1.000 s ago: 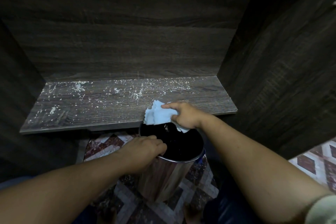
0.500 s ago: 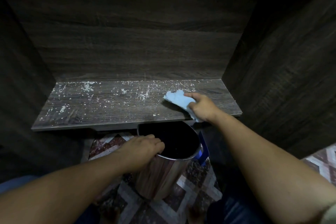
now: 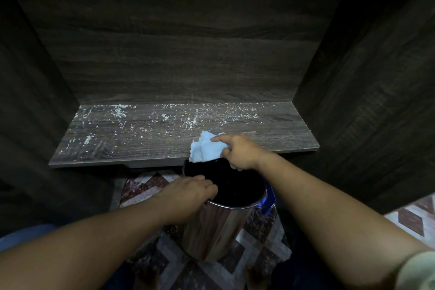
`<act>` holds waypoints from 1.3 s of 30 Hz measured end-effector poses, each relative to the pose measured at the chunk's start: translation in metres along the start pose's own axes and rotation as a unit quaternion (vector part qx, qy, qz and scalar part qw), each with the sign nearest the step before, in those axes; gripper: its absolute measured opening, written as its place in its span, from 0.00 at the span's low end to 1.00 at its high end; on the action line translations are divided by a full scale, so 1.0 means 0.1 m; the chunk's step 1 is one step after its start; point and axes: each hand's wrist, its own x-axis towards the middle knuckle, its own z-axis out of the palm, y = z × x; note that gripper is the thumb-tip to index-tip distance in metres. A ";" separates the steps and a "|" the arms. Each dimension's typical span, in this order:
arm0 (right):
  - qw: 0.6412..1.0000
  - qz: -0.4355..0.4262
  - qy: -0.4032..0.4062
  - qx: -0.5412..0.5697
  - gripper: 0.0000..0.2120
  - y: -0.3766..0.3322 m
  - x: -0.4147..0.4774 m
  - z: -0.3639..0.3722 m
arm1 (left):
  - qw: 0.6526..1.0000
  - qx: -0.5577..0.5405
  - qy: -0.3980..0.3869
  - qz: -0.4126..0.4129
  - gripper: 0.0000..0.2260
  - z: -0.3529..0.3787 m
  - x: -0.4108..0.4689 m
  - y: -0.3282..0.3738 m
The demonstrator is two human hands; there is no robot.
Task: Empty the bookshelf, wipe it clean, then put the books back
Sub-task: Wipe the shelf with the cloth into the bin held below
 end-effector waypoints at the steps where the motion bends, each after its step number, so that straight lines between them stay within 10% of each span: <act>1: 1.000 0.004 -0.015 0.007 0.22 -0.02 -0.01 -0.04 | 1.000 -0.002 0.004 0.003 0.07 0.00 -0.01 -0.01; 6: 0.997 0.019 -0.067 0.033 0.19 -0.04 -0.06 -0.23 | 1.000 -0.011 0.006 -0.005 0.07 0.00 -0.04 -0.03; 15: 0.991 0.032 0.117 0.059 0.20 0.07 0.05 -0.16 | 1.000 -0.008 -0.012 -0.004 0.07 -0.01 -0.01 -0.04; 28: 0.998 -0.011 -0.062 0.015 0.18 -0.08 -0.04 -0.26 | 1.000 -0.018 0.024 0.008 0.06 0.01 -0.02 -0.04; 36: 0.968 -0.046 0.245 0.012 0.13 0.09 -0.19 -0.24 | 0.998 -0.012 0.044 0.033 0.09 0.07 -0.02 -0.10; 39: 0.991 0.034 0.112 -0.059 0.14 0.08 -0.19 -0.06 | 0.999 -0.009 0.037 0.016 0.09 0.07 0.00 -0.08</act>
